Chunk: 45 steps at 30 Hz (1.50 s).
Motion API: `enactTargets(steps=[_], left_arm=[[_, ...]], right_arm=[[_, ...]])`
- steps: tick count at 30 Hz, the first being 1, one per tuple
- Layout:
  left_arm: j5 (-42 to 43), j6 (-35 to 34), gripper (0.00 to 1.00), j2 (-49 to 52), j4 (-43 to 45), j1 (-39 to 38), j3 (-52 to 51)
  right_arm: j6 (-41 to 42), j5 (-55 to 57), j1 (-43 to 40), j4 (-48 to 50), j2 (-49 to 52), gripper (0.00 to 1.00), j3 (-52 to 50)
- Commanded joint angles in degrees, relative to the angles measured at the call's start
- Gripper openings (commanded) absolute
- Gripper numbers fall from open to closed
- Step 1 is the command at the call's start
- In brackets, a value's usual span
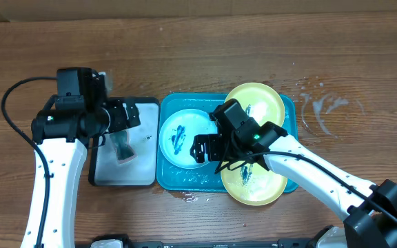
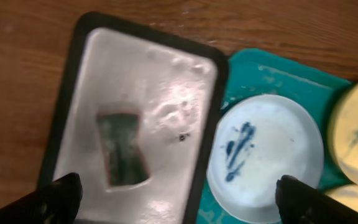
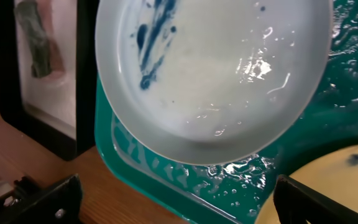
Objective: Clean dirty plates on tray and stack at the side
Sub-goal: 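Grasp the green-and-pink sponge with the left gripper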
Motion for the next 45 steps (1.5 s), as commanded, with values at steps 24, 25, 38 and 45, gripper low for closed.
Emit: enactTargets(steps=[24,25,38,45], left_arm=[[-11.4,-13.5,0.38,24.8,2.5,0.2,-2.1],[-11.4,-13.5,0.37,25.0,2.6,0.2,-2.1],[-6.8,-10.6,0.32,26.3,7.6,0.2,-7.8],[-4.1,-7.3,0.22,26.3,11.3,-1.1,-10.1]], right_arm=[[3.4,2.1,0.0,-2.5,0.0,1.00,0.0],[3.4,2.1,0.0,-2.5,0.0,1.00,0.0],[3.4,1.6,0.0,-2.9,0.0,1.00,0.0],[3.4,1.7,0.0,-2.8,0.0,1.00,0.0]])
